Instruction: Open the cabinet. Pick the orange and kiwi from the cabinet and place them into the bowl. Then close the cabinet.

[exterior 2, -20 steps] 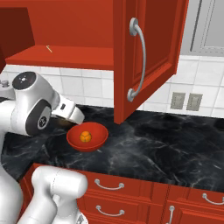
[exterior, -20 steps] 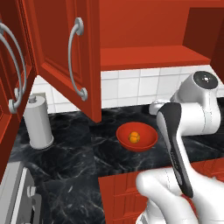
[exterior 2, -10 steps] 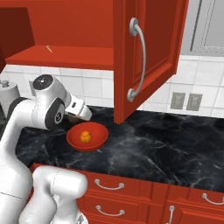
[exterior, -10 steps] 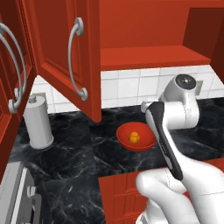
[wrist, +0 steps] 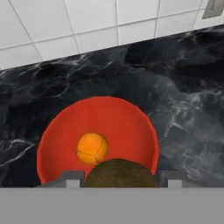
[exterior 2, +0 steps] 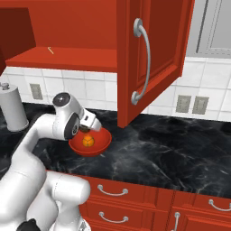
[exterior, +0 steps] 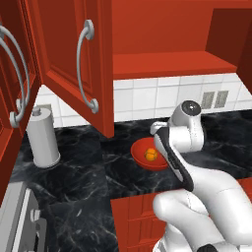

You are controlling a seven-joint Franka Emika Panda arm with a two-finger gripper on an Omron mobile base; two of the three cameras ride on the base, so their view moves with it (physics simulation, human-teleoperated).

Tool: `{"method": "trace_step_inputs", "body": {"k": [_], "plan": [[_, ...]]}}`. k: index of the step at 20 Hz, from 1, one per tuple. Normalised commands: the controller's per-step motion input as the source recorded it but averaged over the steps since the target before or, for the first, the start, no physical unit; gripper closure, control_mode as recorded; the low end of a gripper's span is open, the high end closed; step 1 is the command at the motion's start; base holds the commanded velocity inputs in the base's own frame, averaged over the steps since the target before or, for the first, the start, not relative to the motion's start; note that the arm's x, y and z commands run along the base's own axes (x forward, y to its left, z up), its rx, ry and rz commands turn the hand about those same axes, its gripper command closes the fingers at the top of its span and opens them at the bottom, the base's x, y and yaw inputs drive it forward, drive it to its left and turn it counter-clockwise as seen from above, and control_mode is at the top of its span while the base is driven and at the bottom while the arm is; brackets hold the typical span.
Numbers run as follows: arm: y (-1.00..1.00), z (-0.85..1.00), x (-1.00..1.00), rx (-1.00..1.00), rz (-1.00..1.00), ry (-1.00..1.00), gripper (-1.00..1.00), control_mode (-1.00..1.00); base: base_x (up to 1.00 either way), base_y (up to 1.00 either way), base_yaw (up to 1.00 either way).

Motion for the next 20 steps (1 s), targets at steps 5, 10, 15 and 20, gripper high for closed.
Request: {"method": "trace_step_inputs", "body": {"k": [5, 10, 15, 20], "plan": [[0.00, -0.63, 0.79, 0.00, 0.00, 0.00, 1.00, -1.00, 0.00, 0.00, 0.00], [0.00, -0.47, 0.73, 0.00, 0.00, 0.00, 1.00, -1.00, 0.00, 0.00, 0.00], [0.00, -0.13, 0.39, 0.00, 0.00, 0.01, -1.00, -1.00, 0.00, 0.00, 0.00], [0.00, 0.00, 0.00, 0.00, 0.00, 0.00, -1.00, -1.00, 0.00, 0.00, 0.00]]}}
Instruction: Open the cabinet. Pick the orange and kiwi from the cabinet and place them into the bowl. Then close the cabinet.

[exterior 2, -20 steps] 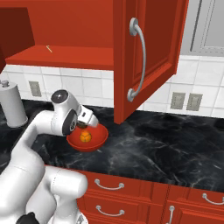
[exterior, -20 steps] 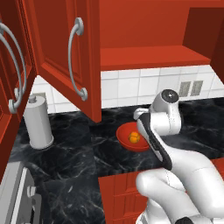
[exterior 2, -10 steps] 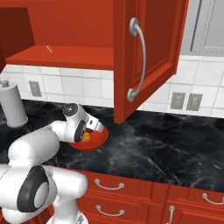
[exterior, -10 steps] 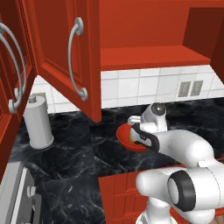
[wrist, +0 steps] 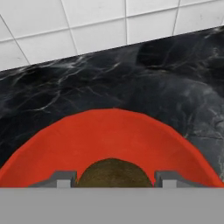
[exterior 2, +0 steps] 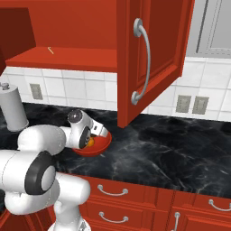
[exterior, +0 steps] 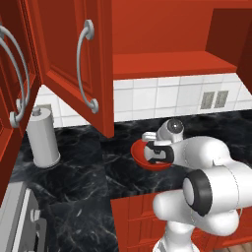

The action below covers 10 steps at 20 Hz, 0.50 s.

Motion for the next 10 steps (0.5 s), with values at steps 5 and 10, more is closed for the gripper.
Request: {"method": "trace_step_inputs", "body": {"k": [5, 10], "plan": [[0.00, 0.19, -0.02, 0.00, 0.00, -0.01, -1.00, -1.00, 0.00, 0.00, 0.00], [0.00, 0.72, -0.31, 0.00, 0.00, -0.05, -1.00, -1.00, 0.00, 0.00, 0.00]]}}
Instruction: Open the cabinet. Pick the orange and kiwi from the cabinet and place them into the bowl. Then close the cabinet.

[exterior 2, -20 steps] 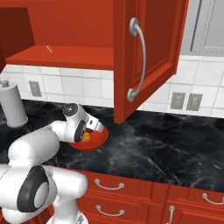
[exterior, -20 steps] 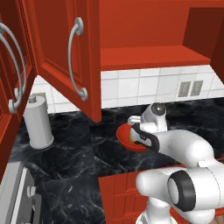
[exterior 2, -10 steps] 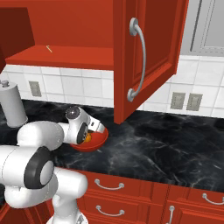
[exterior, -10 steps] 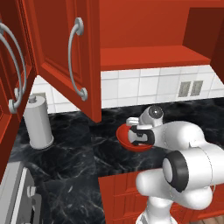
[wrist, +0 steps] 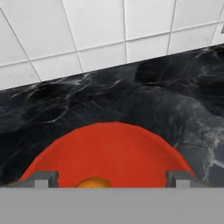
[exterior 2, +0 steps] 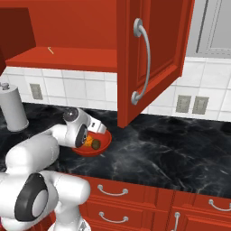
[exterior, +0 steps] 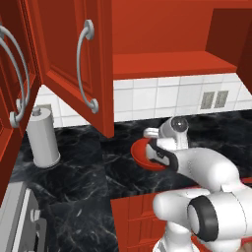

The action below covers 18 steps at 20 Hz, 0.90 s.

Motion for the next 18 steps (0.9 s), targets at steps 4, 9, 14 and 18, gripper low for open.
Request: {"method": "trace_step_inputs", "body": {"k": [4, 9, 14, 18], "plan": [[-0.01, 0.91, -0.71, 0.00, 0.00, -0.08, -1.00, -1.00, 0.00, 0.00, 0.00], [0.00, 0.94, -0.97, 0.00, 0.00, -0.10, -1.00, -1.00, 0.00, 0.00, 0.00], [0.07, 1.00, -0.94, -0.04, 0.00, -0.16, -1.00, -1.00, 0.00, 0.00, 0.00], [0.19, 1.00, -0.97, -0.03, 0.06, -0.16, -1.00, -1.00, 0.00, 0.00, 0.00]]}}
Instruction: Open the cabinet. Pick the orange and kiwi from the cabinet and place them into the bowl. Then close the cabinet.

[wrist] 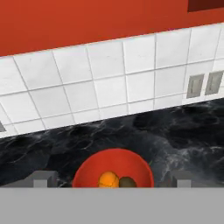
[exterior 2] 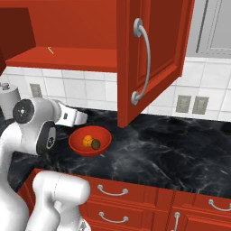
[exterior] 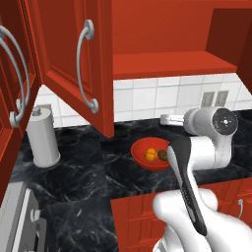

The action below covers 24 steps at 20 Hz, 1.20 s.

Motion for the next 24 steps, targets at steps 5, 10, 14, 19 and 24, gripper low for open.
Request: {"method": "trace_step_inputs", "body": {"k": [5, 10, 14, 19, 24], "plan": [[0.31, 0.88, -0.94, -0.05, 0.05, -0.12, -1.00, -1.00, 0.00, 0.00, 0.00], [0.31, 0.62, -0.95, -0.12, 0.14, -0.24, -1.00, -1.00, 0.00, 0.00, 0.00], [0.22, 0.62, -1.00, -0.06, 0.17, -0.32, -1.00, -1.00, 0.00, 0.00, 0.00], [0.40, 0.25, -0.82, -0.03, 0.16, -0.26, -1.00, -1.00, 0.00, 0.00, 0.00], [0.59, 0.01, -0.29, 0.00, 0.12, -0.12, -1.00, -1.00, 0.00, 0.00, 0.00]]}}
